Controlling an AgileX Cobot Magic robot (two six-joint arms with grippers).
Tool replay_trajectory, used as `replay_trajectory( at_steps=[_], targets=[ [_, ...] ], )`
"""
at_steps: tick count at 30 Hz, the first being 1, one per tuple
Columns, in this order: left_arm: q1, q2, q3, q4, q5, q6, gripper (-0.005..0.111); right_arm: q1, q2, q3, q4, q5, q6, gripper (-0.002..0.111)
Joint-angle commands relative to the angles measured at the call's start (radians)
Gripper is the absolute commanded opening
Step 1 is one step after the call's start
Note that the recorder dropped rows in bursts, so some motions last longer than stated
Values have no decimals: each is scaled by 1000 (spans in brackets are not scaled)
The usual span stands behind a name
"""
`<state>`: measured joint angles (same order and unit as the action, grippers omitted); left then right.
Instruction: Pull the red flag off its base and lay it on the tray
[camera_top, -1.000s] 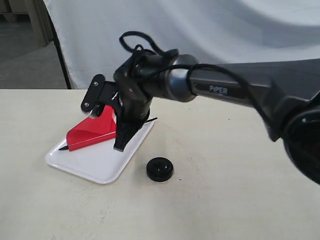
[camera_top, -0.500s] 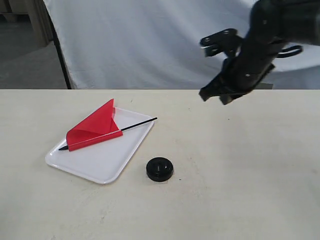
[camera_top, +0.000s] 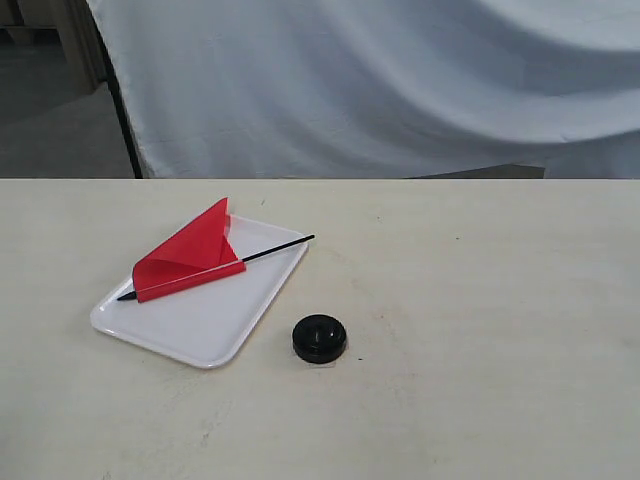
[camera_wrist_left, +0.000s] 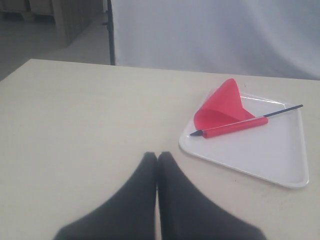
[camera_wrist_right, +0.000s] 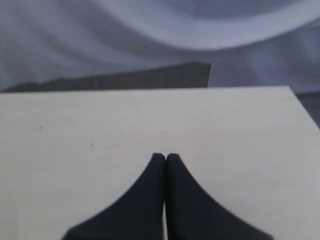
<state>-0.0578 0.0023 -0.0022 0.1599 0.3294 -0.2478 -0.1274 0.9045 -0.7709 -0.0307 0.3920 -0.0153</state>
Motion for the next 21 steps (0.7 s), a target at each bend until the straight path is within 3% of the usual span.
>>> replay_trajectory(
  at_steps=[1, 11, 21],
  targets=[
    [-4, -2, 2, 0, -5, 5, 0, -7, -198, 165, -10, -197, 15, -1],
    [-4, -2, 2, 0, -5, 5, 0, -7, -531, 442, -10, -497, 15, -1],
    [-4, -2, 2, 0, -5, 5, 0, 36, -818, 462, 31, -446, 23, -1]
  ],
)
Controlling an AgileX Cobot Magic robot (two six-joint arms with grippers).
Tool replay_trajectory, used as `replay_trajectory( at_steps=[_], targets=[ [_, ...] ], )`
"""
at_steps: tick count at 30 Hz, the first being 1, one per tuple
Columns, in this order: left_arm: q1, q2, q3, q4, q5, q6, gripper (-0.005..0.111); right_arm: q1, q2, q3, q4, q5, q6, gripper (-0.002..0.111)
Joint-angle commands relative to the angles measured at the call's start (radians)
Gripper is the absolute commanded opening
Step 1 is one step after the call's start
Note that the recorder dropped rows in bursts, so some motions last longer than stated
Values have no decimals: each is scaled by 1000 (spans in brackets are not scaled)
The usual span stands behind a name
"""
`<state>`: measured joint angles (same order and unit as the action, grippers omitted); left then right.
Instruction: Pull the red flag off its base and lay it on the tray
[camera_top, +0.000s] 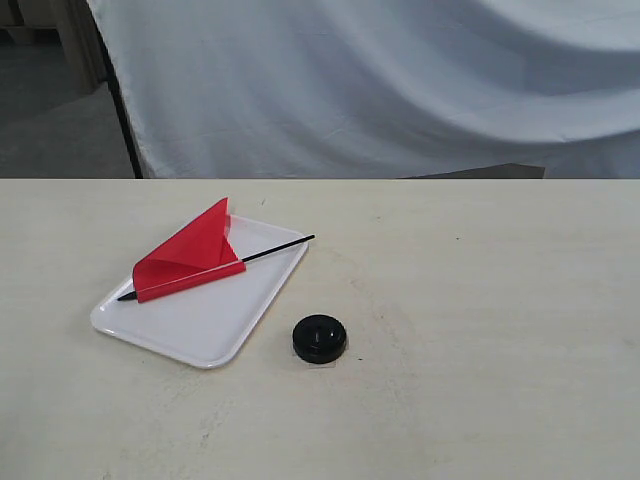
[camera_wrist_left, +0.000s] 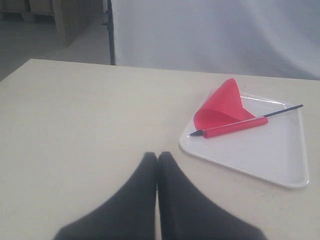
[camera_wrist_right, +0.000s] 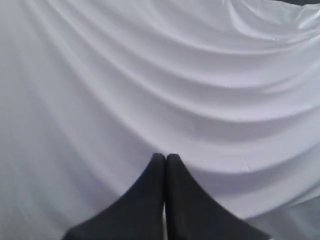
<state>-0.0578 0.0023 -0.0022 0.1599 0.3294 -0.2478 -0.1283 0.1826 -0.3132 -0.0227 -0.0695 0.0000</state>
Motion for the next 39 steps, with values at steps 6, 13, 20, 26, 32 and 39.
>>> replay_trajectory(
  at_steps=[6, 13, 20, 26, 32, 39],
  targets=[
    [-4, -2, 2, 0, -3, 5, 0, 99, -183, -4, 23, 57, 8, -1],
    [-4, -2, 2, 0, -3, 5, 0, 109, -183, -5, 23, 54, 8, -1],
    [-4, -2, 2, 0, -3, 5, 0, 109, -183, 64, 23, 87, 56, -1],
    [-4, -2, 2, 0, -3, 5, 0, 109, -183, 224, 23, 70, 56, -1],
    [-4, -2, 2, 0, -5, 5, 0, 109, -183, 313, 29, 158, 89, -1],
    [-4, -2, 2, 0, -5, 5, 0, 109, -183, 313, 23, 212, 93, -1]
  ],
)
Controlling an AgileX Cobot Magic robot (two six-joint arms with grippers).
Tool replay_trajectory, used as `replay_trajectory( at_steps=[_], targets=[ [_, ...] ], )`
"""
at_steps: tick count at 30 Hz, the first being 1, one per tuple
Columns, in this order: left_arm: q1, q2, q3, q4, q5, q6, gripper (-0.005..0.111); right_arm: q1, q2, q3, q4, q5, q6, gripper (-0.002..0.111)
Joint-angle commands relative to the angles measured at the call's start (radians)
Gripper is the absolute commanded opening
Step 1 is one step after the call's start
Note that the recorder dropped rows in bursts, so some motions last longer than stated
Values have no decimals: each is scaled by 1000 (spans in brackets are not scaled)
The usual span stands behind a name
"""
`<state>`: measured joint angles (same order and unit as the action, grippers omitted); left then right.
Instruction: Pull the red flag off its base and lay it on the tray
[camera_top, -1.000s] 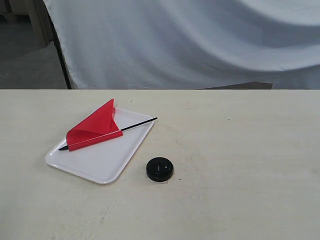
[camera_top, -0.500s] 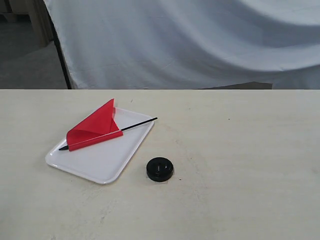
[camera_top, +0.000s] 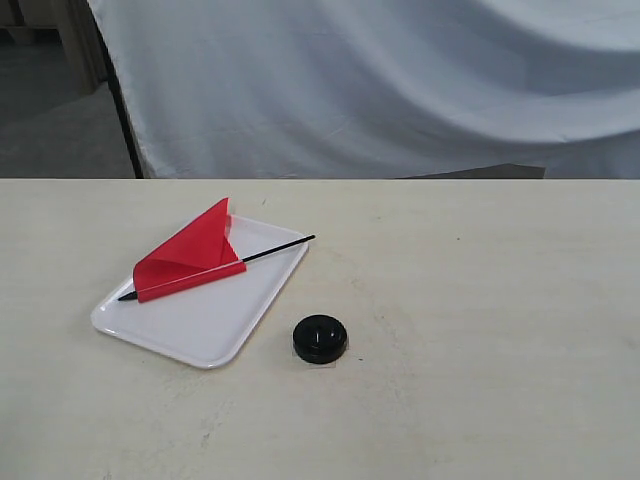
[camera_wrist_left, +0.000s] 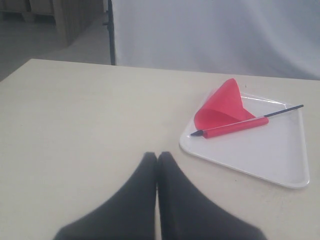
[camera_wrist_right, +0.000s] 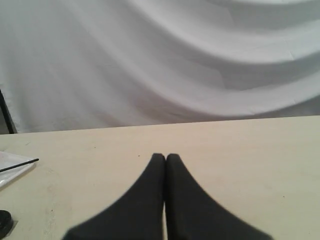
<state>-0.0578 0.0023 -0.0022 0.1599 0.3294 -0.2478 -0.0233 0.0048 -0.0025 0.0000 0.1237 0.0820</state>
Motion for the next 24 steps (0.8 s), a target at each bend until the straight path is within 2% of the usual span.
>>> replay_trajectory(
  at_steps=[1, 7, 24],
  targets=[
    [-4, -2, 2, 0, -5, 5, 0, 4, -5, 2, 0, 19, 6, -1],
    [-4, -2, 2, 0, -5, 5, 0, 4, -5, 2, 0, 69, 16, -1],
    [-4, -2, 2, 0, -5, 5, 0, 4, -5, 2, 0, 74, 31, -1]
  ],
)
